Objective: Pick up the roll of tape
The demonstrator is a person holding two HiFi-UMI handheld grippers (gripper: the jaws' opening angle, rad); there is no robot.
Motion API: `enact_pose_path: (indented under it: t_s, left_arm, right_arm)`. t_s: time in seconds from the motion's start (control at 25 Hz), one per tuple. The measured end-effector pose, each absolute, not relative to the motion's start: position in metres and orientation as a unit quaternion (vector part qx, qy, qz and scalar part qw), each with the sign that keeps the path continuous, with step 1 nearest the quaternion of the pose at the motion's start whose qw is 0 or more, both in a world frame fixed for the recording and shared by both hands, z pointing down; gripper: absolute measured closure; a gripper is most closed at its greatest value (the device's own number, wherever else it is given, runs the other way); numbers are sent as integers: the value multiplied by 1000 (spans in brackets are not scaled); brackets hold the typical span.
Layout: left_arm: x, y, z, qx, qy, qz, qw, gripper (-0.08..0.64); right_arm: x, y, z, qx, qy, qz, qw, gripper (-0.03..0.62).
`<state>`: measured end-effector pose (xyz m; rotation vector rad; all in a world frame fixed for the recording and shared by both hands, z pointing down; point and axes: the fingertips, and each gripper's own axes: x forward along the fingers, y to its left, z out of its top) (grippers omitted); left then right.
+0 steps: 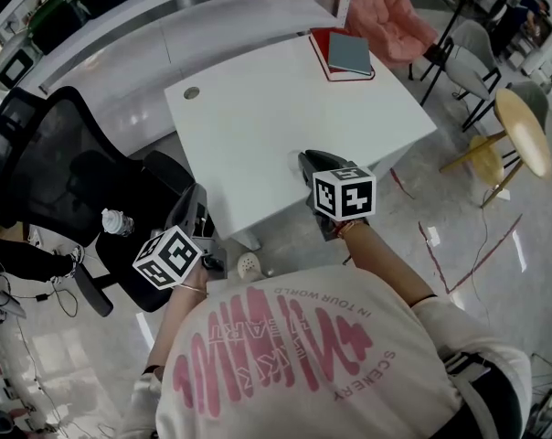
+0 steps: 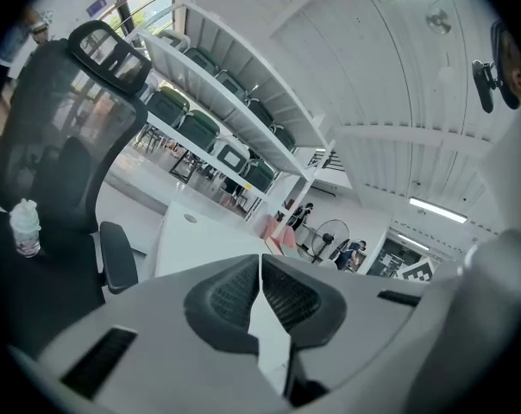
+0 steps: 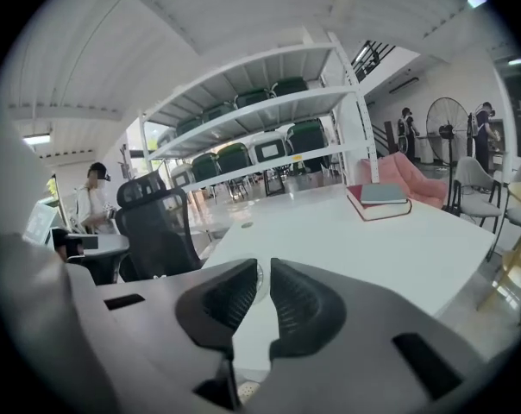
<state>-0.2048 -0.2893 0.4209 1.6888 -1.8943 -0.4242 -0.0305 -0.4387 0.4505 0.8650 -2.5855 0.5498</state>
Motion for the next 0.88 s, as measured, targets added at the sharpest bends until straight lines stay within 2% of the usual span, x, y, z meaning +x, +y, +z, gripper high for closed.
enact_pose_path:
  t_s: [0.88]
  left_arm:
    - [-154,-276,343,666,-709,-152,177,531]
  right_arm:
    - [5,-391,326,274,-951,140,24,528]
